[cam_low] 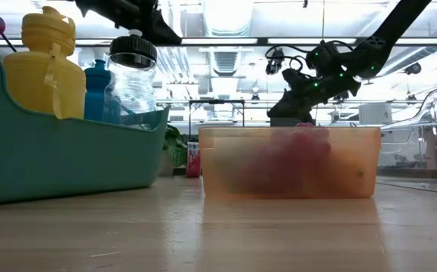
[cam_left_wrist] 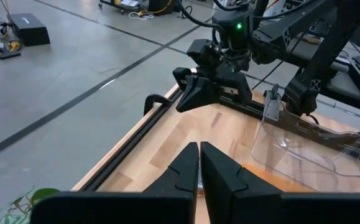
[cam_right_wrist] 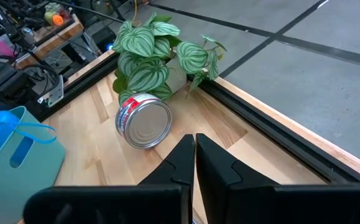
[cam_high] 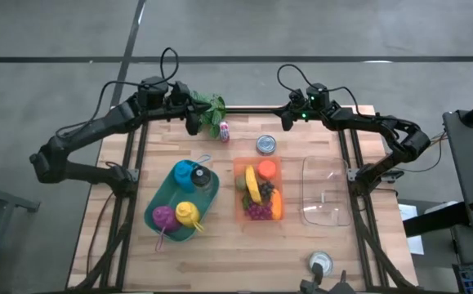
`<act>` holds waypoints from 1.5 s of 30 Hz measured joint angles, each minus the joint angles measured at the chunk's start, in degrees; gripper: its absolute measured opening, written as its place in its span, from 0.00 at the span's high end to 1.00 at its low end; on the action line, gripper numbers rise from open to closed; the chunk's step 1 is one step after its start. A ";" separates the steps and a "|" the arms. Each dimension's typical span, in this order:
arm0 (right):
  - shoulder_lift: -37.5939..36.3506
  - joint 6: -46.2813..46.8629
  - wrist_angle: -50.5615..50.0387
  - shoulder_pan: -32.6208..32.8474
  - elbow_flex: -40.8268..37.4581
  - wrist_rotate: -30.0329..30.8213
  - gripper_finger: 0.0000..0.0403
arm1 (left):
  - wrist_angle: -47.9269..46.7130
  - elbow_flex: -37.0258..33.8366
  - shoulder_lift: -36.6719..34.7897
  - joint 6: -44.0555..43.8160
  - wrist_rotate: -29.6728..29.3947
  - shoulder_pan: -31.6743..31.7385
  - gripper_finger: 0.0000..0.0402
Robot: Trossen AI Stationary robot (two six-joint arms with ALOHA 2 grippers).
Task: Pick & Place Food Item
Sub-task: Put the red tuna can into the transparent bin
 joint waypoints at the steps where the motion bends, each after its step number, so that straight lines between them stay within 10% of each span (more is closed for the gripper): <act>1: 0.00 0.00 -0.01 0.01 0.00 0.00 0.97 | -0.02 0.00 0.00 0.01 -0.01 0.00 0.95; 20: -0.11 8.02 1.00 5.42 6.48 -7.50 0.97 | 0.01 0.00 0.00 0.03 -0.01 0.00 0.95; 27: 1.36 6.70 -27.07 14.88 23.68 21.96 0.97 | -0.04 0.00 0.00 0.03 0.02 -0.02 0.95; 37: 12.78 -3.57 -41.54 22.52 44.82 22.50 0.97 | -0.47 0.00 0.00 0.05 0.02 -0.02 0.95; 45: 15.84 4.93 -27.43 23.44 40.66 20.53 0.97 | -0.82 0.00 0.00 0.07 0.02 -0.02 0.95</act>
